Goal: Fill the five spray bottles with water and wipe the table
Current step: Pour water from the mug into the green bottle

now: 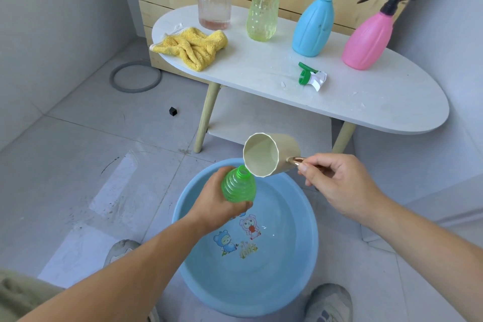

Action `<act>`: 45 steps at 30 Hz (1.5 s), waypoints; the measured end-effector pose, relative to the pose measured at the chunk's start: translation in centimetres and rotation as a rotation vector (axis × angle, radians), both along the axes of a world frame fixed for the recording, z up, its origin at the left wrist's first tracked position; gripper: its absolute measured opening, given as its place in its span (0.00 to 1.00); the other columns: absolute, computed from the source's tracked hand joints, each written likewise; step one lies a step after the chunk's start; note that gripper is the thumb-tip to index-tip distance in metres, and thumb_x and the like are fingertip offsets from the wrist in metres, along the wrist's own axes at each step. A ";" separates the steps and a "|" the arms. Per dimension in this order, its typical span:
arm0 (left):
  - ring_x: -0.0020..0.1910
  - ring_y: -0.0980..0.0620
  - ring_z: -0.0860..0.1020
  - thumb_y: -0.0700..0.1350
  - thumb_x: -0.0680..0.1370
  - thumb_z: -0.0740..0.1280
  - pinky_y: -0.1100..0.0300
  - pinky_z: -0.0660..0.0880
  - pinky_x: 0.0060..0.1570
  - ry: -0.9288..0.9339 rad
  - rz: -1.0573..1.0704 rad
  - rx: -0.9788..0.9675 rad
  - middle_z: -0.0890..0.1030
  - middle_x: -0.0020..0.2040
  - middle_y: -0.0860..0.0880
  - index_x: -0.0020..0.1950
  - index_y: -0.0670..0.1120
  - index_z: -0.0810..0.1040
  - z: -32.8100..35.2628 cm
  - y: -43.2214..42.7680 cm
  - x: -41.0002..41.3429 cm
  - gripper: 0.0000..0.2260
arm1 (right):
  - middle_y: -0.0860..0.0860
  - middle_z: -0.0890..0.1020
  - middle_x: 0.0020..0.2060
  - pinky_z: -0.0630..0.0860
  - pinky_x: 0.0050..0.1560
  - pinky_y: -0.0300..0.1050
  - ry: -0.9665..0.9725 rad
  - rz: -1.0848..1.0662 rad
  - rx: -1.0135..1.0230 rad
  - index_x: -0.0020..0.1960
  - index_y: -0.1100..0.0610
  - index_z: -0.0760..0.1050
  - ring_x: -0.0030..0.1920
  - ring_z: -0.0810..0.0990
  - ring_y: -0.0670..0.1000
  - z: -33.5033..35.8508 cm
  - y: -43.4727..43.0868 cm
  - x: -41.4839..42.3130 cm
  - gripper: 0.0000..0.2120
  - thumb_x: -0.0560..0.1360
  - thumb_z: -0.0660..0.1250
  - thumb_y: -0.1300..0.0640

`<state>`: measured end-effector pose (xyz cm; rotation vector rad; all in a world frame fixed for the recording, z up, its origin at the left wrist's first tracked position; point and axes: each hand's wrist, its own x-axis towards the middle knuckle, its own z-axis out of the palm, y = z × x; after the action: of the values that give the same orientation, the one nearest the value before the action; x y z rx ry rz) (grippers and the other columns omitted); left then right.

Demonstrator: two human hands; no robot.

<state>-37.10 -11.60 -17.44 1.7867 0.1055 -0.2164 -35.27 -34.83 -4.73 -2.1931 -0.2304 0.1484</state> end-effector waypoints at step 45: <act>0.53 0.58 0.78 0.40 0.68 0.81 0.73 0.76 0.38 -0.003 -0.010 0.035 0.77 0.60 0.52 0.62 0.59 0.70 -1.1 0.1 0.2 0.30 | 0.47 0.78 0.32 0.70 0.44 0.36 -0.220 0.109 -0.135 0.38 0.56 0.80 0.42 0.77 0.50 -0.1 -0.4 0.8 0.09 0.77 0.69 0.56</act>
<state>-36.86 -11.54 -18.53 1.8223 0.0989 -0.2198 -34.50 -35.24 -4.80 -2.3320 -0.4757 -0.0189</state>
